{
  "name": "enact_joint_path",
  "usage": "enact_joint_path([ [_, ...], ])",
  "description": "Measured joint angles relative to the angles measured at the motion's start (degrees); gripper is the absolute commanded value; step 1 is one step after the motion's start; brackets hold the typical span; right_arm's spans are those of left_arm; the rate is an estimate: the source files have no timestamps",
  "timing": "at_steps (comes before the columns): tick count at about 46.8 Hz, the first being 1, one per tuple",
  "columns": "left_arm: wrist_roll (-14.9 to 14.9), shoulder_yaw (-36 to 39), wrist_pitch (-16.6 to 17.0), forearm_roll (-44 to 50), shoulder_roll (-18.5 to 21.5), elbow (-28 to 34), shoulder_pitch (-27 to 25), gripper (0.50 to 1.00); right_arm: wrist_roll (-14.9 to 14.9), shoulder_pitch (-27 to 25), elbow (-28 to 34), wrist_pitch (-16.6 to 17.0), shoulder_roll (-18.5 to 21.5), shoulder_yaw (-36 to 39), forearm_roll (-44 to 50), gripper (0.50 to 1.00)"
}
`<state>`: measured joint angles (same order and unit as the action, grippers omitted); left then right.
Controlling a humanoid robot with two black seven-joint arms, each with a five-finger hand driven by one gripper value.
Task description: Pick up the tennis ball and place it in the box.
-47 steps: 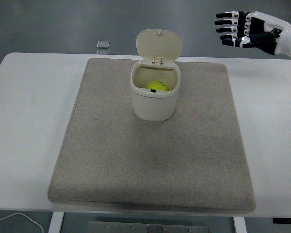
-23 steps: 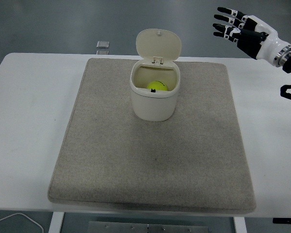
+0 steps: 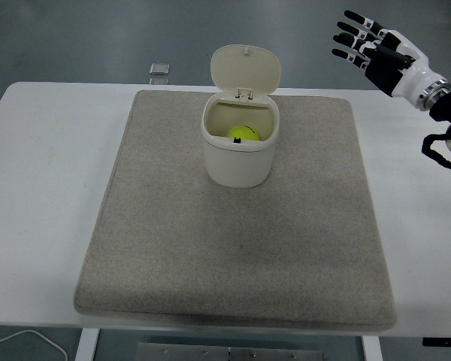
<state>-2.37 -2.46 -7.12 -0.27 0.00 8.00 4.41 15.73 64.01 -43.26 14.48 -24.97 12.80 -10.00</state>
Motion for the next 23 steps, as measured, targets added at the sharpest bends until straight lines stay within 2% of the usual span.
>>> enact_joint_path([
  [10, 0.0, 0.0, 0.0, 0.0, 0.0, 0.0, 0.0, 0.996, 0.0, -1.2, 3.2, -0.1, 4.9, 1.7, -0.3, 0.895],
  [15, 0.0, 0.0, 0.0, 0.0, 0.0, 0.0, 0.0, 0.996, -0.2, -2.2, 3.4, -0.2, 5.7, 1.7, -0.2, 0.895],
  [23, 0.0, 0.0, 0.0, 0.0, 0.0, 0.0, 0.0, 0.996, -3.8, -2.4, 3.5, -1.1, 5.9, 1.7, -0.2, 0.895],
])
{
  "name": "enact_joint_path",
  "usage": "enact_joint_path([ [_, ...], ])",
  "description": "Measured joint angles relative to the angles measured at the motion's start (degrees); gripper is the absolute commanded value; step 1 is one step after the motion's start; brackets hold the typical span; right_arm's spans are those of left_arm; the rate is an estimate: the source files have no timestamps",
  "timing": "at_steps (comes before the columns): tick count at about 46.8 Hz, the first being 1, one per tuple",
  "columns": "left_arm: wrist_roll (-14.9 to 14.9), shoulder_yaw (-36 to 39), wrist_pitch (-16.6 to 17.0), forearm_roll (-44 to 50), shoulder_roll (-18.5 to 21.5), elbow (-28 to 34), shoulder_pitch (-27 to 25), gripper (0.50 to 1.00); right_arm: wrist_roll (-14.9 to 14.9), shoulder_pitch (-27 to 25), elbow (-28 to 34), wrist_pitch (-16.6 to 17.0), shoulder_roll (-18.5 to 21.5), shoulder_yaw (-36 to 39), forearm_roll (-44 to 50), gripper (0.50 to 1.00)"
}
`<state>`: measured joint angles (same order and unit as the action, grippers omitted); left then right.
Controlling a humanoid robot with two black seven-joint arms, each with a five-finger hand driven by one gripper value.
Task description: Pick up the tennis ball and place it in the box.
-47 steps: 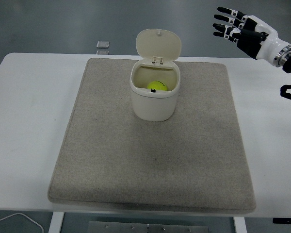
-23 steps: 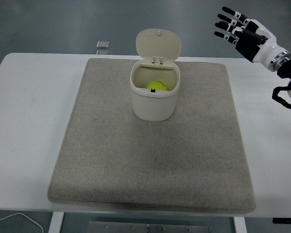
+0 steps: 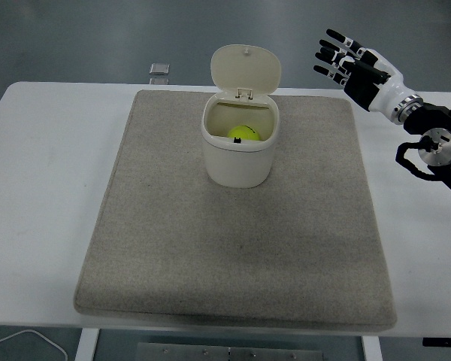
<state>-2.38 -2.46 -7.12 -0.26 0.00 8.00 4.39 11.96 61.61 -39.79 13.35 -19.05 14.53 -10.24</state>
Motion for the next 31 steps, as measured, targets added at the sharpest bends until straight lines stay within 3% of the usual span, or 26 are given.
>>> enact_joint_path([
  [14, 0.0, 0.0, 0.0, 0.0, 0.0, 0.0, 0.0, 0.996, -3.6, 0.0, 0.0, -2.8, 1.1, 0.0, 0.0, 0.907],
  [31, 0.0, 0.0, 0.0, 0.0, 0.0, 0.0, 0.0, 0.996, -3.3, -1.3, 0.1, -3.2, 1.9, 0.3, 0.8, 0.921],
])
